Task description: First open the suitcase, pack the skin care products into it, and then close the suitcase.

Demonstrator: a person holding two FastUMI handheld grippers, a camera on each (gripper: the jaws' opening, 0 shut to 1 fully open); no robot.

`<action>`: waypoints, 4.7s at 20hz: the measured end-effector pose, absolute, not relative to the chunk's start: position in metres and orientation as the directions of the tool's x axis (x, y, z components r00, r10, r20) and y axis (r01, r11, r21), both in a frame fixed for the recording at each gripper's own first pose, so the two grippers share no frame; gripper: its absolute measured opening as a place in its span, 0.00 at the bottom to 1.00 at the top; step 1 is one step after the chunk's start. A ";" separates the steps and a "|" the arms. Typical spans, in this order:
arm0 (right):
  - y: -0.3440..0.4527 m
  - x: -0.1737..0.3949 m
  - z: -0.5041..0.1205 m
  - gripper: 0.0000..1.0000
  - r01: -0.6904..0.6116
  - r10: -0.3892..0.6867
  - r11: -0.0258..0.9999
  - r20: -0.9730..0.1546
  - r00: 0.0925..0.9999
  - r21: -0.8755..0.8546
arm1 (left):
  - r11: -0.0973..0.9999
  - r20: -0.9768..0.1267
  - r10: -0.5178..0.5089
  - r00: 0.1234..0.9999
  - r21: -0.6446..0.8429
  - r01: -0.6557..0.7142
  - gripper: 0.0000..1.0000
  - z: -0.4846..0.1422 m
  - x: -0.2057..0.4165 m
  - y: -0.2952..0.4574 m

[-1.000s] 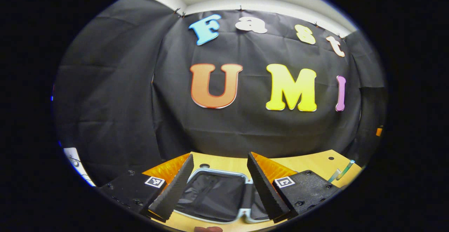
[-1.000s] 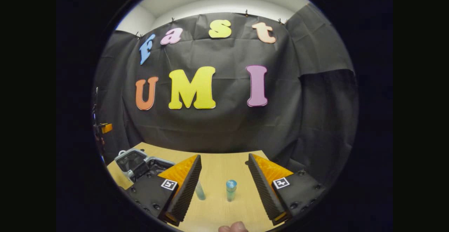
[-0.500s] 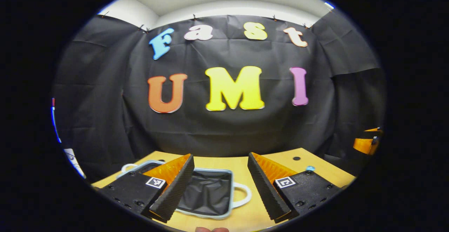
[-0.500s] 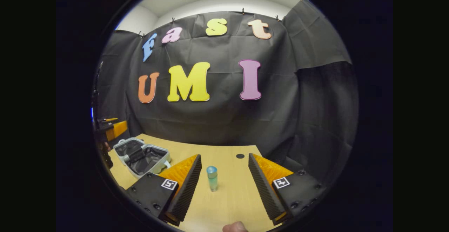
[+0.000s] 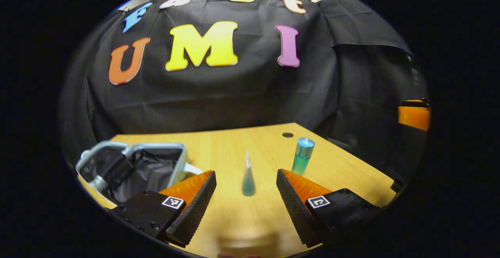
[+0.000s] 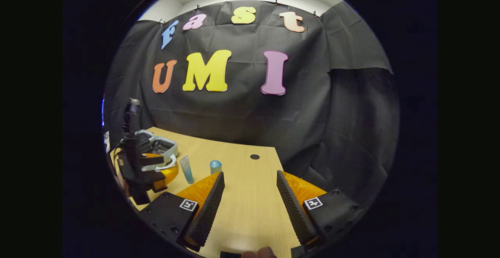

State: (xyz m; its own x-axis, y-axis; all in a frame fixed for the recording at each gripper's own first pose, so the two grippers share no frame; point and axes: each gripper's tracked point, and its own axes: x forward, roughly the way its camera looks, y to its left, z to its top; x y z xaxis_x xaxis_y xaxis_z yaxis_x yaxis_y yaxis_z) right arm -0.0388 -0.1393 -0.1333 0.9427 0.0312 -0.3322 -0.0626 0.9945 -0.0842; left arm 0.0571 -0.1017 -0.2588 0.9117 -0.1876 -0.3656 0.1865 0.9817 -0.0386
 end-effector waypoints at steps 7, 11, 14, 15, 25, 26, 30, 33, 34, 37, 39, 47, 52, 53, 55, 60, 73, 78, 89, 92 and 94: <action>-0.169 -0.051 -0.147 0.80 -0.009 -0.036 0.993 -0.386 0.922 -0.114 | 0.981 -0.461 -0.193 0.866 -0.063 0.185 0.94 -0.316 0.103 -0.116; -0.169 -0.045 -0.148 0.80 0.002 -0.046 0.993 -0.390 0.920 -0.114 | 0.989 -0.526 -0.149 0.837 -0.069 0.133 0.63 -0.337 0.116 -0.102; -0.166 -0.039 -0.151 0.80 0.007 -0.051 0.994 -0.396 0.917 -0.113 | 0.988 -0.548 -0.157 0.822 -0.079 0.136 0.51 -0.339 0.115 -0.101; -0.165 -0.036 -0.152 0.80 0.007 -0.051 0.994 -0.399 0.916 -0.110 | 0.986 -0.551 -0.164 0.819 -0.082 0.142 0.42 -0.338 0.113 -0.101; -0.098 0.014 -0.214 0.80 -0.063 0.068 0.998 -0.430 0.900 0.026 | 0.974 -0.451 -0.217 0.866 -0.156 0.163 0.37 -0.224 0.059 -0.079; -0.088 0.021 -0.230 0.80 -0.068 0.083 0.996 -0.447 0.891 0.049 | 0.974 -0.451 -0.218 0.865 -0.153 0.166 0.37 -0.214 0.053 -0.076; -0.047 0.060 -0.281 0.80 -0.110 0.132 0.991 -0.490 0.862 0.073 | 0.979 -0.462 -0.194 0.865 -0.155 0.136 0.37 -0.189 0.024 -0.060; -0.025 0.092 -0.304 0.81 -0.121 0.142 0.990 -0.510 0.848 0.075 | 0.983 -0.475 -0.168 0.864 -0.148 0.110 0.38 -0.184 0.009 -0.047; -0.022 0.097 -0.312 0.81 -0.117 0.136 0.991 -0.527 0.839 0.069 | 0.985 -0.478 -0.157 0.864 -0.145 0.098 0.37 -0.183 0.005 -0.041; -0.012 0.106 -0.329 0.80 -0.117 0.129 0.991 -0.565 0.815 0.057 | 0.989 -0.484 -0.119 0.867 -0.135 0.060 0.37 -0.181 -0.001 -0.021; -0.010 0.111 -0.338 0.81 -0.099 0.114 0.993 -0.581 0.806 0.057 | 0.992 -0.493 -0.085 0.866 -0.122 0.028 0.38 -0.185 -0.003 -0.002; -0.007 0.121 -0.341 0.35 -0.085 0.132 0.991 -0.632 0.763 0.105 | 0.991 -0.578 0.076 0.812 -0.048 -0.127 0.38 -0.202 0.012 0.121; 0.019 0.102 -0.302 0.32 -0.167 0.248 0.968 -0.624 0.741 0.187 | 0.985 -0.693 0.030 0.720 -0.101 -0.138 0.37 -0.251 0.032 0.168; 0.028 0.088 -0.296 0.32 -0.212 0.311 0.950 -0.642 0.701 0.229 | 0.981 -0.718 0.014 0.696 -0.125 -0.148 0.37 -0.259 0.035 0.171; 0.039 0.064 -0.281 0.32 -0.239 0.394 0.918 -0.662 0.637 0.316 | 0.982 -0.763 -0.026 0.646 -0.141 -0.128 0.38 -0.275 0.040 0.176; 0.031 0.017 -0.237 0.32 -0.226 0.452 0.888 -0.671 0.588 0.400 | 0.985 -0.877 -0.069 0.475 -0.135 -0.106 0.38 -0.317 0.046 0.196; 0.020 -0.037 -0.165 0.32 -0.235 0.440 0.893 -0.631 0.639 0.385 | 0.997 -0.987 -0.058 0.149 -0.064 -0.037 0.38 -0.358 0.058 0.186; 0.053 -0.034 -0.152 0.32 -0.323 0.479 0.878 -0.630 0.612 0.353 | 0.989 -0.982 -0.102 0.161 -0.118 -0.090 0.62 -0.361 0.053 0.172; 0.270 0.027 -0.192 0.32 -0.460 0.632 0.751 -0.718 0.292 0.474 | 0.944 -0.734 -0.190 0.652 -0.320 -0.085 0.97 -0.259 -0.002 0.206; 0.320 0.035 -0.239 0.32 -0.420 0.595 0.770 -0.778 0.202 0.480 | 0.938 -0.668 -0.138 0.731 -0.325 -0.120 0.97 -0.238 -0.040 0.241; 0.337 0.039 -0.271 0.32 -0.361 0.541 0.811 -0.826 0.162 0.460 | 0.930 -0.647 -0.113 0.754 -0.337 -0.150 0.97 -0.233 -0.063 0.256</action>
State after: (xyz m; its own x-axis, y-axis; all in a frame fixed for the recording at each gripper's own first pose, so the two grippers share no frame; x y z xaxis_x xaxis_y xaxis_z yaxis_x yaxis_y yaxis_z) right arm 0.0392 0.3372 -0.2710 0.1624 0.5405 -0.8255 -0.3609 0.8112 0.4601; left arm -0.0632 0.2560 -0.2335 0.7538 -0.1127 -0.6474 -0.1503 0.9295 -0.3368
